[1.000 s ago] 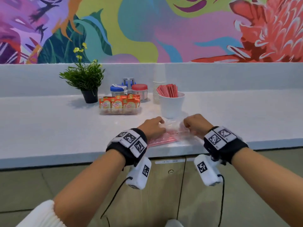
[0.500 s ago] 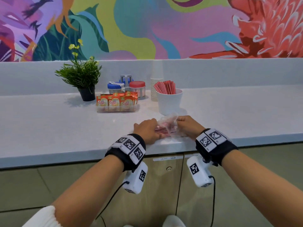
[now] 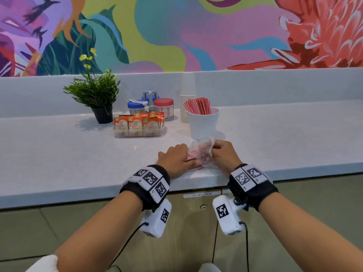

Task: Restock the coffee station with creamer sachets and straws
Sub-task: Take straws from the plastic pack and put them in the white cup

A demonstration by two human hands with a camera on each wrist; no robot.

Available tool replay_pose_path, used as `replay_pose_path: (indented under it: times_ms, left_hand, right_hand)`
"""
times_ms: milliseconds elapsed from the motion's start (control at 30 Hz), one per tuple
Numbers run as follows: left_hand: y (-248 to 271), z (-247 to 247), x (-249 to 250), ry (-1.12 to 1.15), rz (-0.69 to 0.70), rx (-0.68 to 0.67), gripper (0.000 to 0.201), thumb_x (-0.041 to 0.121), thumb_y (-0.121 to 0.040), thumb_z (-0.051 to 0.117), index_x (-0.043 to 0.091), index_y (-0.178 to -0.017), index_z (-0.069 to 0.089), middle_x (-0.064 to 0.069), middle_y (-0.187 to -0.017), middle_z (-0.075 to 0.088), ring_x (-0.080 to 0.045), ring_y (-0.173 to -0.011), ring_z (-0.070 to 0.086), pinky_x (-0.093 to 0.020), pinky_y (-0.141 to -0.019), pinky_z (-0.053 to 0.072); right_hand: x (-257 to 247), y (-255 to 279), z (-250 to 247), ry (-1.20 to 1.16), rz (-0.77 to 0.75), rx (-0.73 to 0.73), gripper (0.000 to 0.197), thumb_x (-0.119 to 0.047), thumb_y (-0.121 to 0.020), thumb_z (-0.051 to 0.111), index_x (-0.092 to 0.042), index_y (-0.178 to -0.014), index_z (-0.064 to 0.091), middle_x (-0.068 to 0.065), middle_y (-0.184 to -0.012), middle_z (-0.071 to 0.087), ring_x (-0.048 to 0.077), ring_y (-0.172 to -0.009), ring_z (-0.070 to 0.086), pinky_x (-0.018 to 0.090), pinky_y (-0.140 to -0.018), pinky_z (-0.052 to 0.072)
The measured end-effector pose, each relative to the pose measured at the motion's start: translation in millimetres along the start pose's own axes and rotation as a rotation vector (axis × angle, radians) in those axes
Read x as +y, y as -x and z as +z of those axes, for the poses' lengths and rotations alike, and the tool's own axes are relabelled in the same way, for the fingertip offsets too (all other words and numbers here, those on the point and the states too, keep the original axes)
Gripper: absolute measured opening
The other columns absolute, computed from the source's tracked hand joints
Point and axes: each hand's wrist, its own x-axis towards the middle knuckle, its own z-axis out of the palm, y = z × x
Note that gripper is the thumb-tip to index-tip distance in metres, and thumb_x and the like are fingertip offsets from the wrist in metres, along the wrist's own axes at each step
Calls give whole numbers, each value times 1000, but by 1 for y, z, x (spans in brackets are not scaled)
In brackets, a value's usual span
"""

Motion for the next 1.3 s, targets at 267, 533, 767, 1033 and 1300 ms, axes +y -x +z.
replay_pose_path:
  times_ms: [267,533,767,1033,1300]
  left_hand:
    - [1,3,-3,64,15,21,39,46,-94,44,10,-111,46,-8,-111,53,-26,-102,48,-37,-79,31]
    - [4,5,-9,41,-7,71,40,56,-92,38,16,-96,39,-2,-97,46,-20,-87,40,-36,-78,31]
    - [5,5,-7,12,-20,72,50,53,-95,28,10,-110,46,-10,-113,54,-28,-103,49,-41,-88,36]
    - [6,5,-7,59,-31,101,48,51,-97,24,9,-108,46,-11,-112,55,-29,-102,50,-40,-86,36]
    - [5,5,-5,13,-45,83,46,48,-98,24,9,-110,46,-11,-115,55,-30,-105,49,-41,-88,37]
  right_hand:
    - [9,-6,-5,-242,7,292,23,2,-82,60,-10,-63,63,-7,-39,52,3,-36,42,20,-47,42]
    - [5,-3,-11,-75,-1,97,16,0,-83,62,-9,-69,65,6,-67,61,19,-65,54,32,-66,47]
    - [-13,-6,-23,-422,17,211,12,0,-84,61,-6,-73,59,4,-59,57,4,-41,42,11,-41,35]
    - [-20,-7,5,-530,142,34,12,-1,-83,61,-6,-73,58,-2,-50,56,2,-36,42,12,-38,40]
    - [-30,-20,1,-644,122,103,10,-3,-84,62,-8,-76,58,1,-55,55,2,-34,39,12,-32,33]
